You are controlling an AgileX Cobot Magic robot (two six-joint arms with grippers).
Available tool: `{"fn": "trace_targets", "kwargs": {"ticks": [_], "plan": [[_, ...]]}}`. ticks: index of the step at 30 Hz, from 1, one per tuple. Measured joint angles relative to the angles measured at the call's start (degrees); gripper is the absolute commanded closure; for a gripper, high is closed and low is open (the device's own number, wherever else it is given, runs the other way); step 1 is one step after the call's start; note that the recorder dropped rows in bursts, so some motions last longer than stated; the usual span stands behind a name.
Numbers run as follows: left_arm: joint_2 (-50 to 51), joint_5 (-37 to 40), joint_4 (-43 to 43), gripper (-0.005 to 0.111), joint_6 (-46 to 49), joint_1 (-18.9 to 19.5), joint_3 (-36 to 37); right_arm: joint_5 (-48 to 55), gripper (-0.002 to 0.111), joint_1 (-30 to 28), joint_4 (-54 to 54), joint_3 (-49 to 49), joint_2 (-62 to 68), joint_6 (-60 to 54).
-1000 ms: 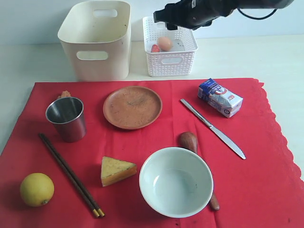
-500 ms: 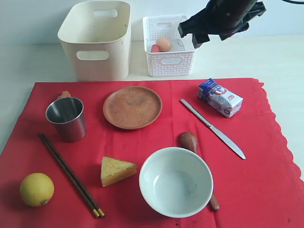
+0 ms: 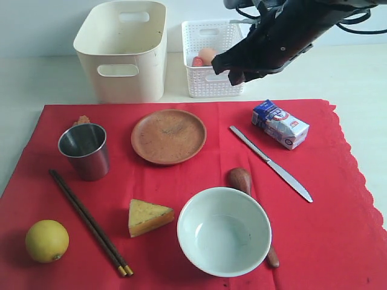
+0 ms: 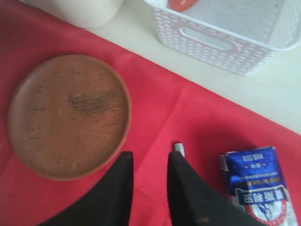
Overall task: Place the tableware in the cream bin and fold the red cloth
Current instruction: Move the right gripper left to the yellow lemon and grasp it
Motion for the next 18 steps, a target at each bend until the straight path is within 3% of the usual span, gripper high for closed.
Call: {"fn": "trace_targets", "kwargs": {"ticks": [5,18], "plan": [[0.0,0.0,0.0,0.105,0.0,0.0,0.0,-1.6,0.083,2.2,3.8,0.4,-0.1,-6.2],[0.0,0.0,0.0,0.105,0.0,0.0,0.0,-7.2,0.083,15.9,4.8,0.4,-0.1,-8.3]]}}
